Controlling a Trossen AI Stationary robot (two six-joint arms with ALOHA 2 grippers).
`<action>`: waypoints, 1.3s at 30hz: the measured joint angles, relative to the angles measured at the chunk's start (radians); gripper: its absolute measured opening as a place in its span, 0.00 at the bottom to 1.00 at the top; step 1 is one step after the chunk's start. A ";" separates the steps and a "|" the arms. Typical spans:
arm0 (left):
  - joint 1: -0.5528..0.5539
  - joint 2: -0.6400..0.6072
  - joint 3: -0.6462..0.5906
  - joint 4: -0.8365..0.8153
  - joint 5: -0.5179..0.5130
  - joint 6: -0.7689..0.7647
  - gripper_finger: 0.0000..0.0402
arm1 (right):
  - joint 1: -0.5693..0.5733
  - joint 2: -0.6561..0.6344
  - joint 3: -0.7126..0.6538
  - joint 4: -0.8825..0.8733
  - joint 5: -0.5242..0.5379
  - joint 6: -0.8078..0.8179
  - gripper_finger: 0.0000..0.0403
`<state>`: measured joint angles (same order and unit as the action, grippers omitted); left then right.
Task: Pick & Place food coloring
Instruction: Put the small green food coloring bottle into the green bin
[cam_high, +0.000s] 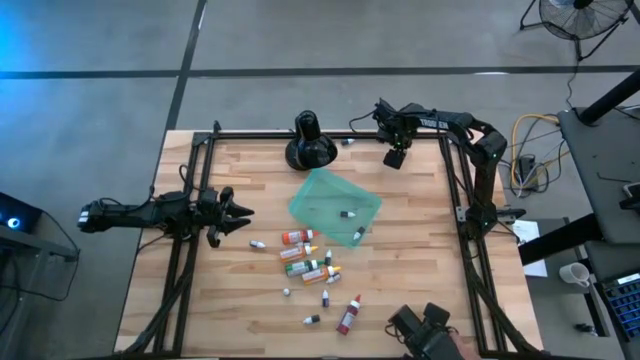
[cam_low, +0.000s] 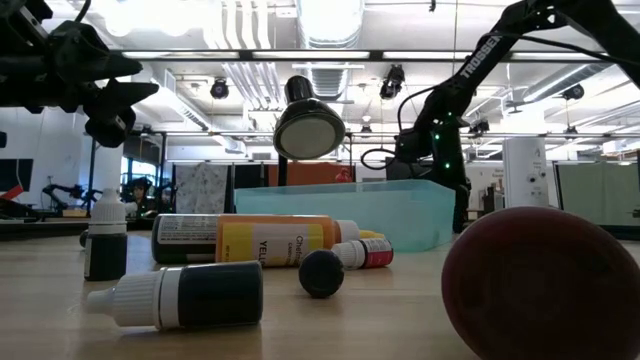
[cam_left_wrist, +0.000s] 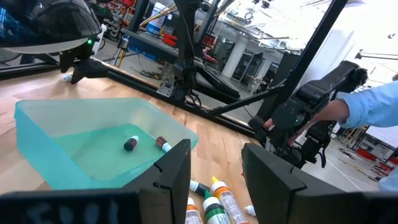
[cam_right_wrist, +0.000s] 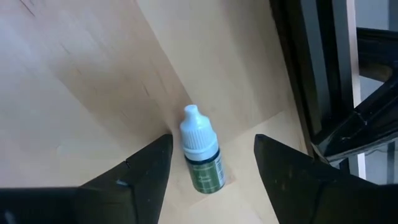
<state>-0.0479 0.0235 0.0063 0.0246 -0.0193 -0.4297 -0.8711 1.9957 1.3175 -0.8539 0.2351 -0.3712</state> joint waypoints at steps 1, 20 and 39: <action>0.000 0.000 0.000 0.000 0.000 0.000 0.29 | 0.000 0.000 0.001 0.000 -0.003 0.000 0.56; -0.001 0.000 0.000 0.000 0.000 0.000 0.29 | -0.007 0.002 -0.004 -0.018 -0.195 0.051 0.24; 0.000 0.000 0.000 0.000 0.000 0.000 0.29 | 0.048 -0.227 -0.004 -0.037 -0.632 0.251 0.17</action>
<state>-0.0475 0.0232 0.0060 0.0247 -0.0195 -0.4301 -0.8231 1.7688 1.3132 -0.8909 -0.3968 -0.1203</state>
